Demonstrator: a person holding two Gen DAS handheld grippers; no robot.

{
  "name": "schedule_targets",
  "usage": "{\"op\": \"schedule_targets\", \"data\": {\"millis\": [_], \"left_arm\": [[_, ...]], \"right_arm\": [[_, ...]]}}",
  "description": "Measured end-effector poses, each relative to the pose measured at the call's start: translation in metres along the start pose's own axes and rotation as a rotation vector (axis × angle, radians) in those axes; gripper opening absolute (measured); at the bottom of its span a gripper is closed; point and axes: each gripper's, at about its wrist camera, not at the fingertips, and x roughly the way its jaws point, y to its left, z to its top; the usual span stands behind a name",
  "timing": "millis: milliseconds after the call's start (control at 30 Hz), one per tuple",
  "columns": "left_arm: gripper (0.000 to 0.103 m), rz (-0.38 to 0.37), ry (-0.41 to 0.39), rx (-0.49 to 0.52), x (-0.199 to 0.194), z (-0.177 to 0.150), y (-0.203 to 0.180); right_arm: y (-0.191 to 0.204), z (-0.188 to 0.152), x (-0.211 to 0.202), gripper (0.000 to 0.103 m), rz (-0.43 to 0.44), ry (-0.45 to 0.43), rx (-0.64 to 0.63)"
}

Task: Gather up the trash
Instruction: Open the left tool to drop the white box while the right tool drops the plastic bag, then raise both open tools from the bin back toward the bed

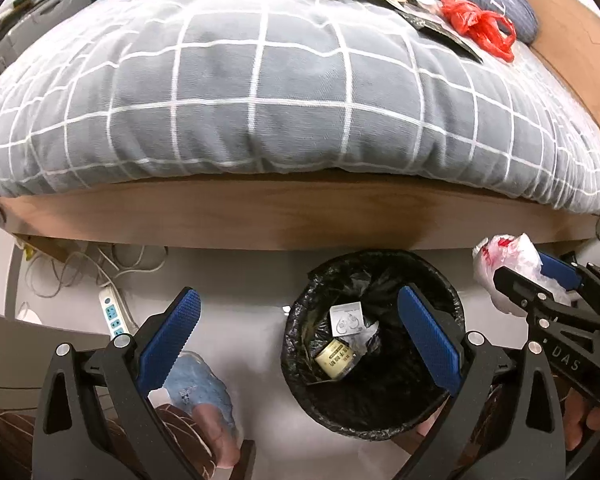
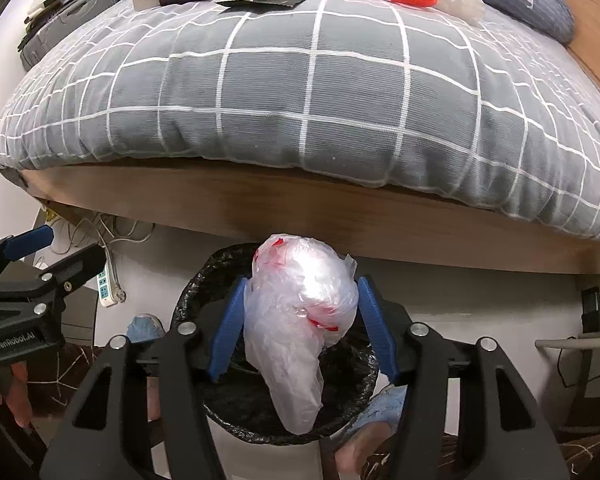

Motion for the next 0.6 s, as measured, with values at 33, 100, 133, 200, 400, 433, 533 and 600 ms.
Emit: {"op": "schedule_targets", "data": {"millis": [33,100,133,200,400,433,533,600], "left_arm": [[0.097,0.001,-0.001,-0.001,0.001,0.0,0.0],[0.097,0.008,0.0,-0.003,0.0,0.001,0.0],[0.097,0.005,-0.004,-0.001,-0.002,0.002,-0.002],[0.097,0.006,-0.025,0.01,-0.01,0.006,-0.006],[0.097,0.006,-0.074,0.017,-0.029,0.019,-0.011],[0.097,0.009,-0.085,0.019,-0.033,0.021,-0.012],[0.097,0.005,-0.123,0.02,-0.047,0.027,-0.015],[0.097,0.005,-0.146,0.029,-0.055,0.031,-0.019]], "right_arm": [[-0.001,0.001,-0.001,0.064,0.0,-0.006,0.003],[-0.003,0.003,-0.005,0.068,-0.004,-0.02,0.011],[-0.006,0.005,-0.012,0.069,-0.004,-0.026,0.013],[-0.011,0.009,-0.018,0.072,-0.004,-0.044,0.024],[-0.025,0.023,-0.043,0.082,-0.031,-0.125,0.051],[-0.027,0.026,-0.048,0.084,-0.036,-0.137,0.058],[-0.034,0.034,-0.061,0.086,-0.046,-0.178,0.074],[-0.036,0.04,-0.073,0.089,-0.061,-0.216,0.076]]}}
